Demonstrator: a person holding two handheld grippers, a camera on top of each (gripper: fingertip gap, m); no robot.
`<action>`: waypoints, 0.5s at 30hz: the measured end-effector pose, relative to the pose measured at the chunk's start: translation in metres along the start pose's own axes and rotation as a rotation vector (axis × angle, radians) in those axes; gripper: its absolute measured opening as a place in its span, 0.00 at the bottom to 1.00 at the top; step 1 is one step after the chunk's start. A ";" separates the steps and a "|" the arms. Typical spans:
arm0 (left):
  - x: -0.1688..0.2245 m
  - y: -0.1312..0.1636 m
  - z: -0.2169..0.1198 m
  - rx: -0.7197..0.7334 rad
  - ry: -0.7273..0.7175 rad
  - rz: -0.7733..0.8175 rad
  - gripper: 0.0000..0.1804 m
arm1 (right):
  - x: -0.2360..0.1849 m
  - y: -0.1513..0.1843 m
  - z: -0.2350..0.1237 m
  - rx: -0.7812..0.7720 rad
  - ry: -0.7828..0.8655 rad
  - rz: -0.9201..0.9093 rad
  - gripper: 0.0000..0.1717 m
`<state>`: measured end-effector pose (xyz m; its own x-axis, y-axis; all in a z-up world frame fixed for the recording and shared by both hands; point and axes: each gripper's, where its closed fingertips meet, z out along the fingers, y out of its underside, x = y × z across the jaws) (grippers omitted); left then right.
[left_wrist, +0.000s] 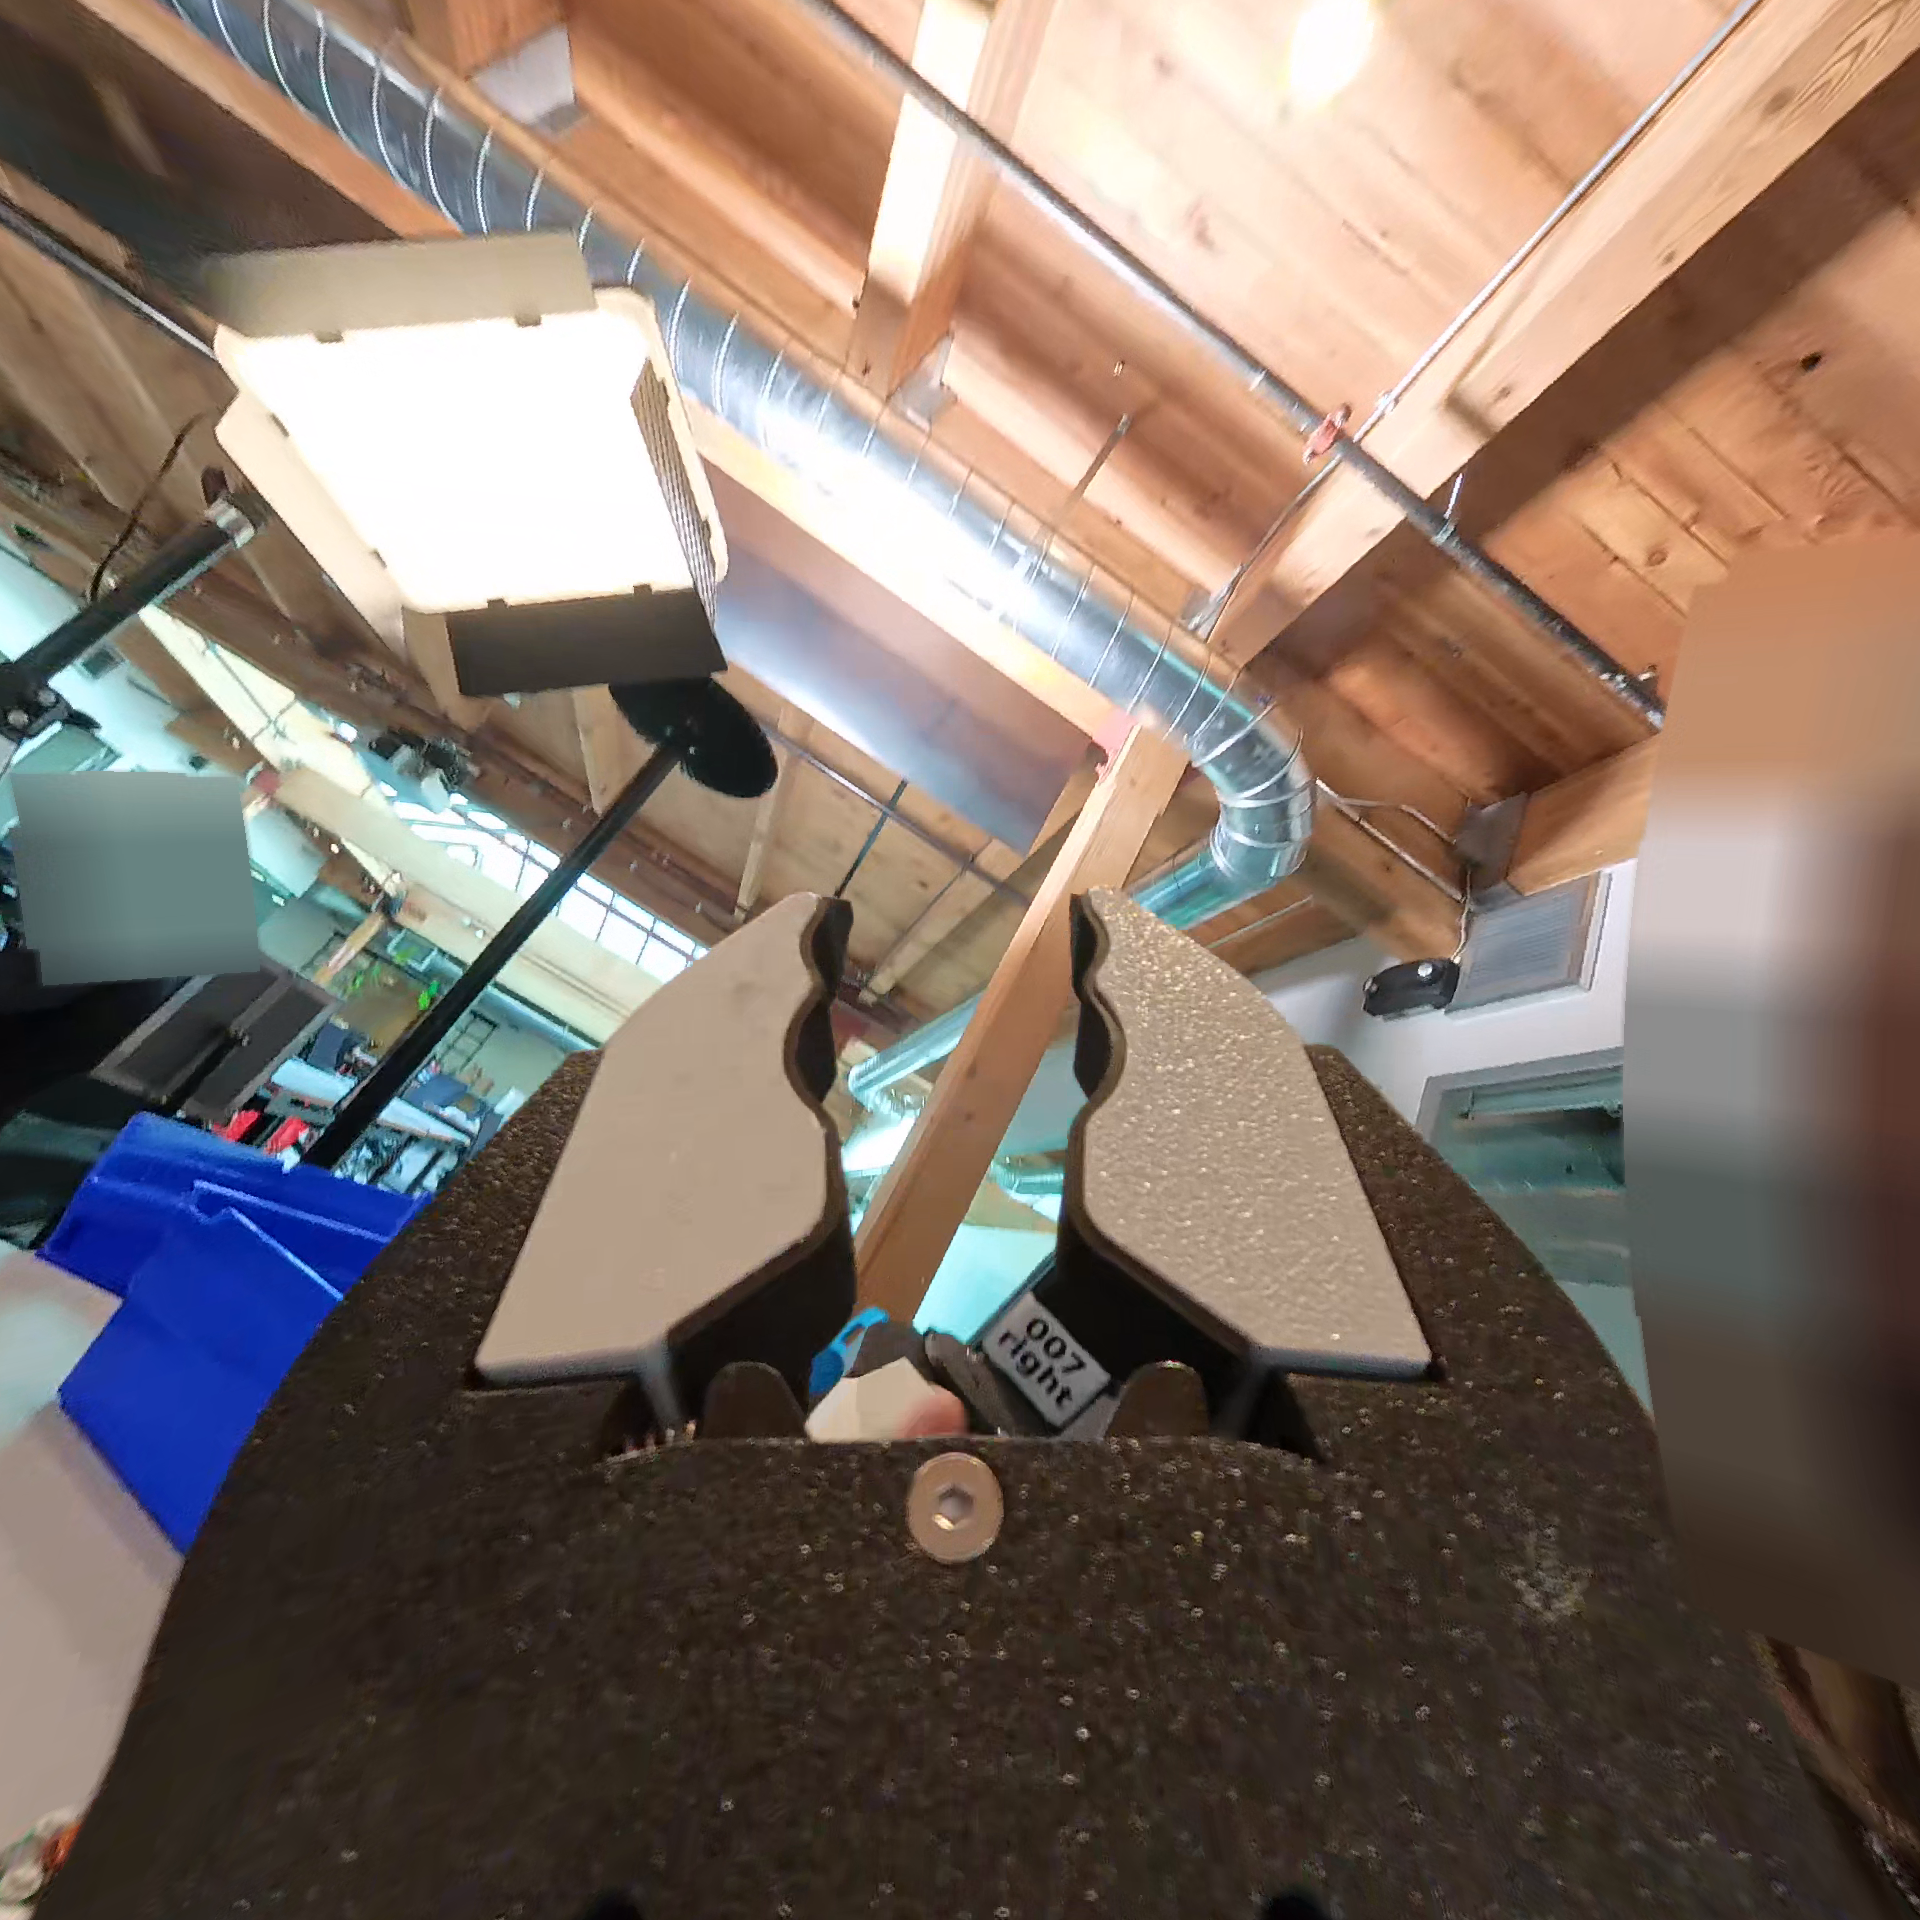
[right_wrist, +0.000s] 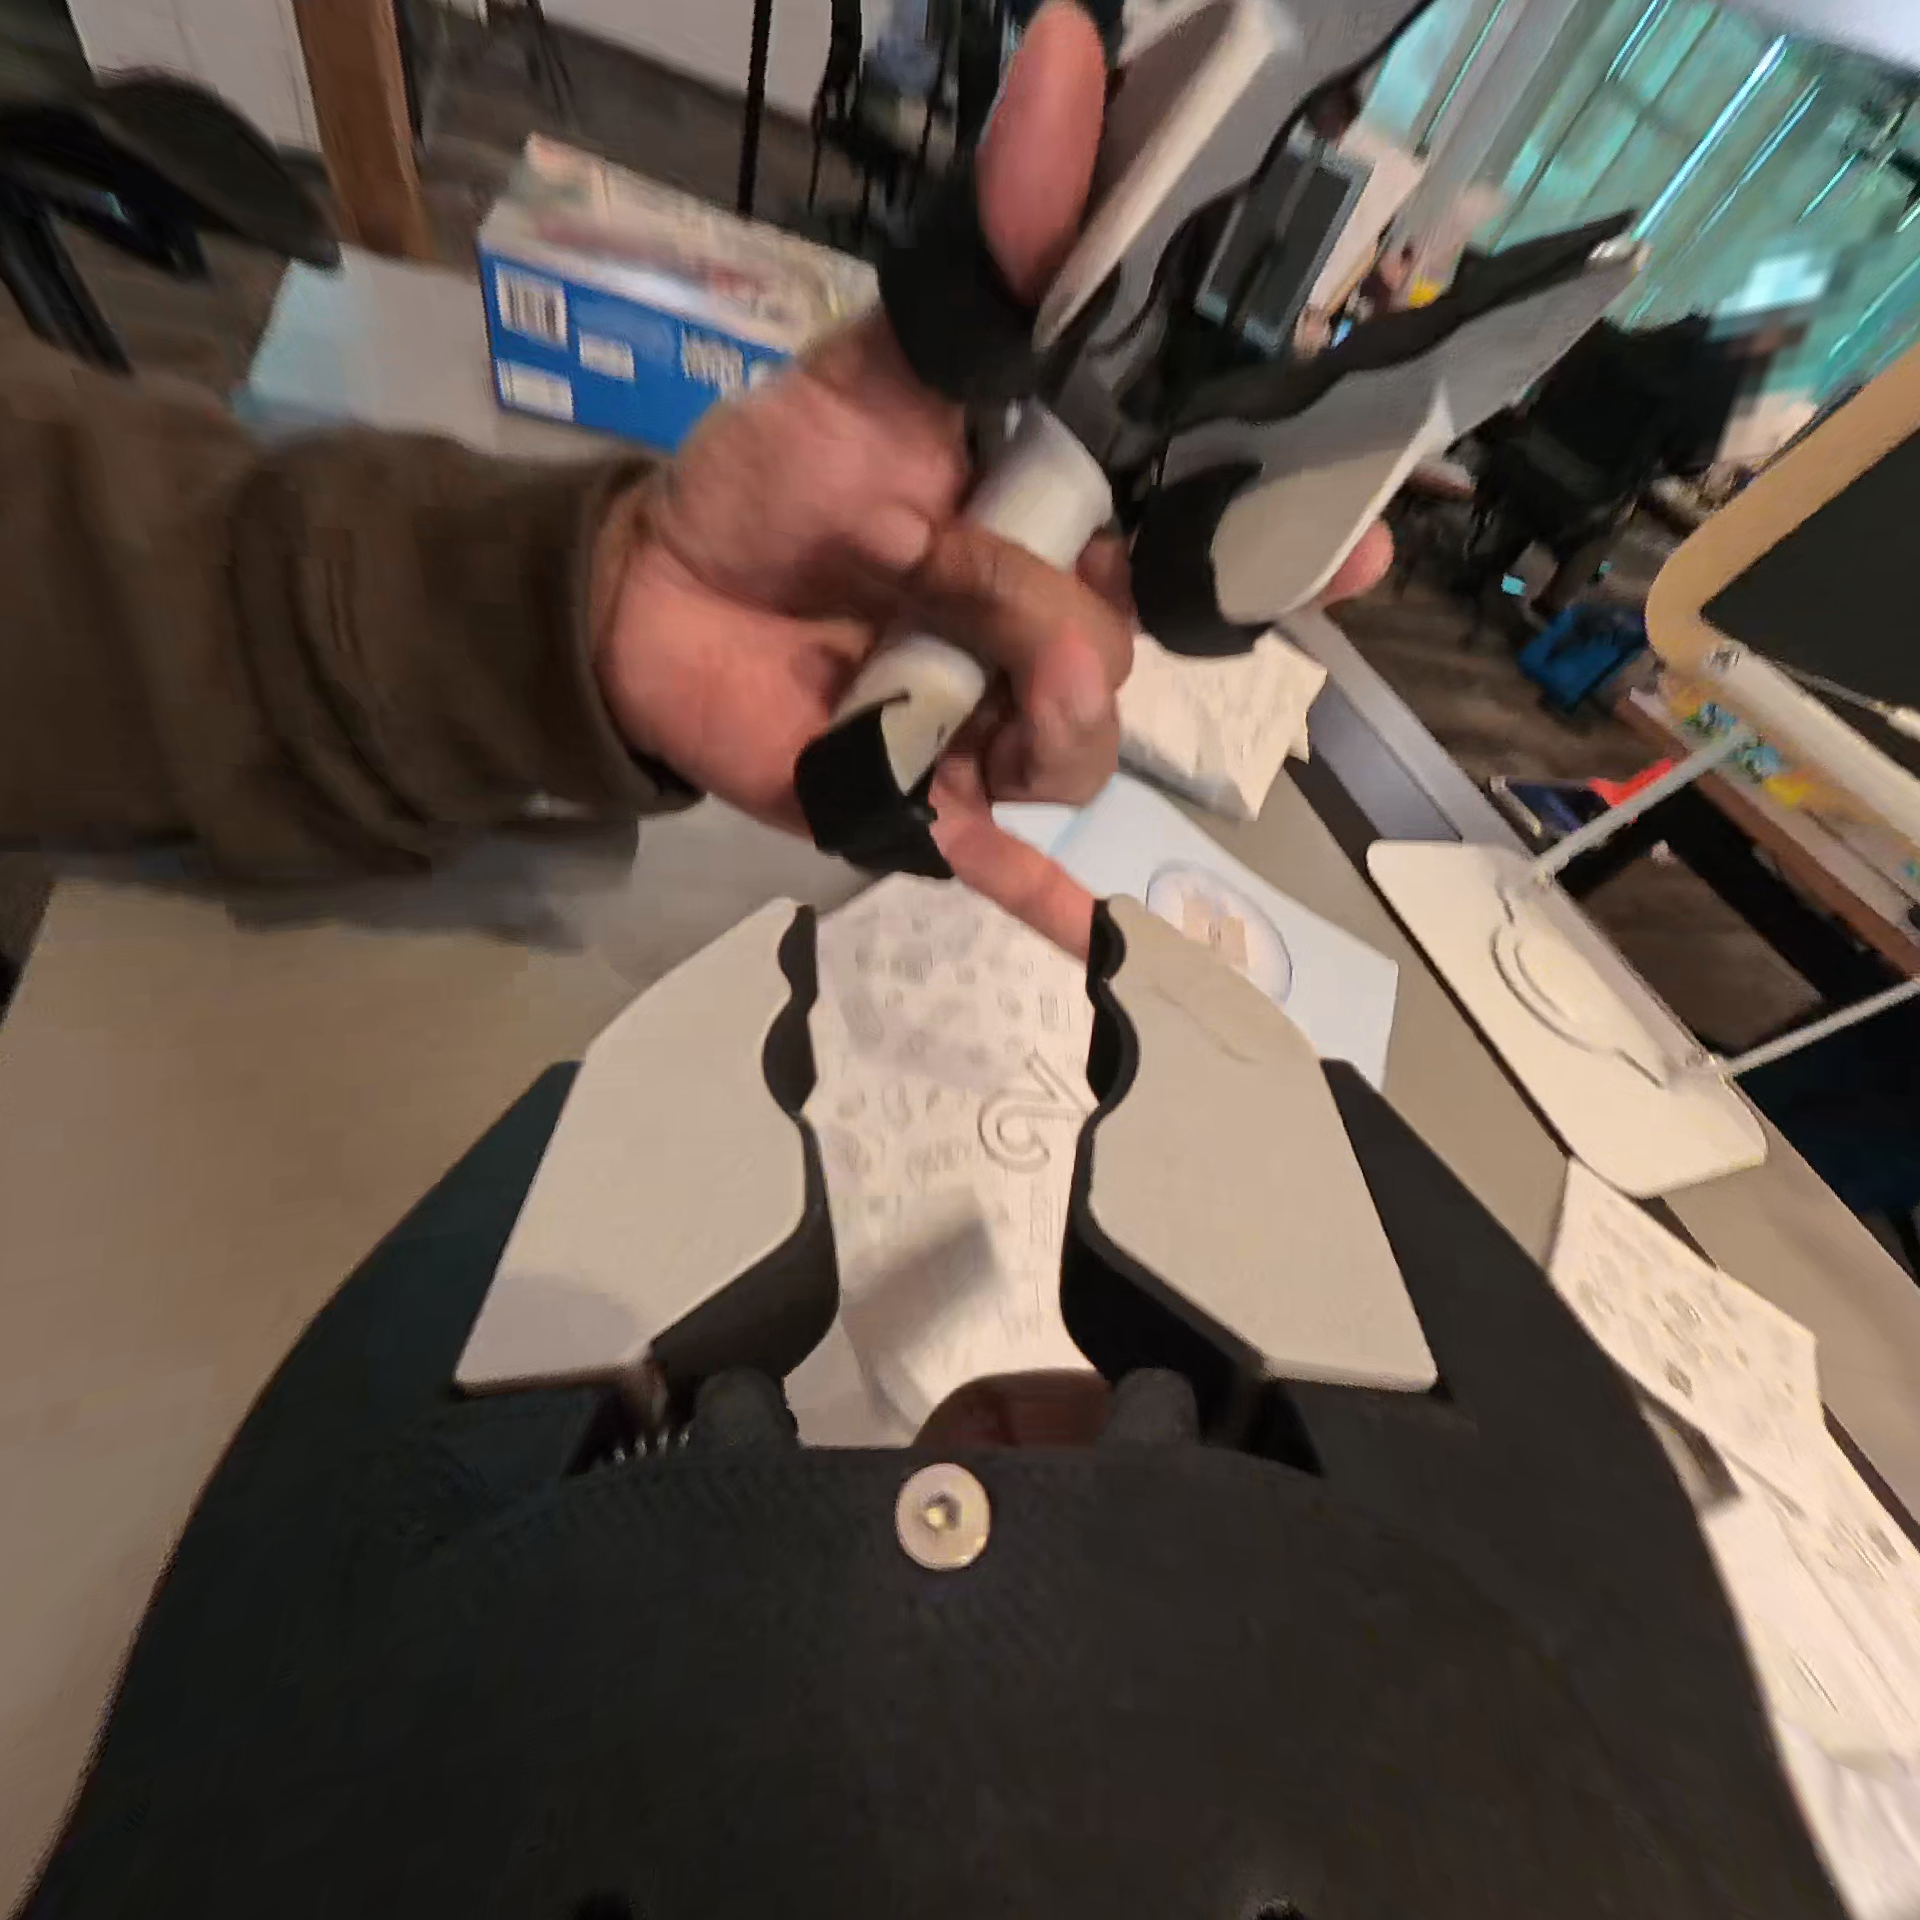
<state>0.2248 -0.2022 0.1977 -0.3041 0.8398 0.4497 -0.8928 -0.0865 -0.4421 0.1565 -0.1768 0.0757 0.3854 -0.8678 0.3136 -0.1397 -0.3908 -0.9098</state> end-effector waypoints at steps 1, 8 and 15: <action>0.001 -0.002 0.000 0.015 0.000 0.007 0.24 | -0.001 -0.008 0.004 0.060 0.000 0.009 0.31; 0.008 -0.010 -0.001 0.082 -0.002 0.039 0.25 | -0.016 -0.056 0.007 0.434 -0.098 0.130 0.45; 0.012 -0.013 0.000 0.124 0.011 -0.012 0.35 | -0.032 -0.068 0.009 0.530 -0.241 0.198 0.50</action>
<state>0.2331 -0.1910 0.2088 -0.2906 0.8467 0.4456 -0.9307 -0.1421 -0.3370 0.1621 -0.1199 0.1246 0.6026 -0.7904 0.1106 0.2189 0.0304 -0.9753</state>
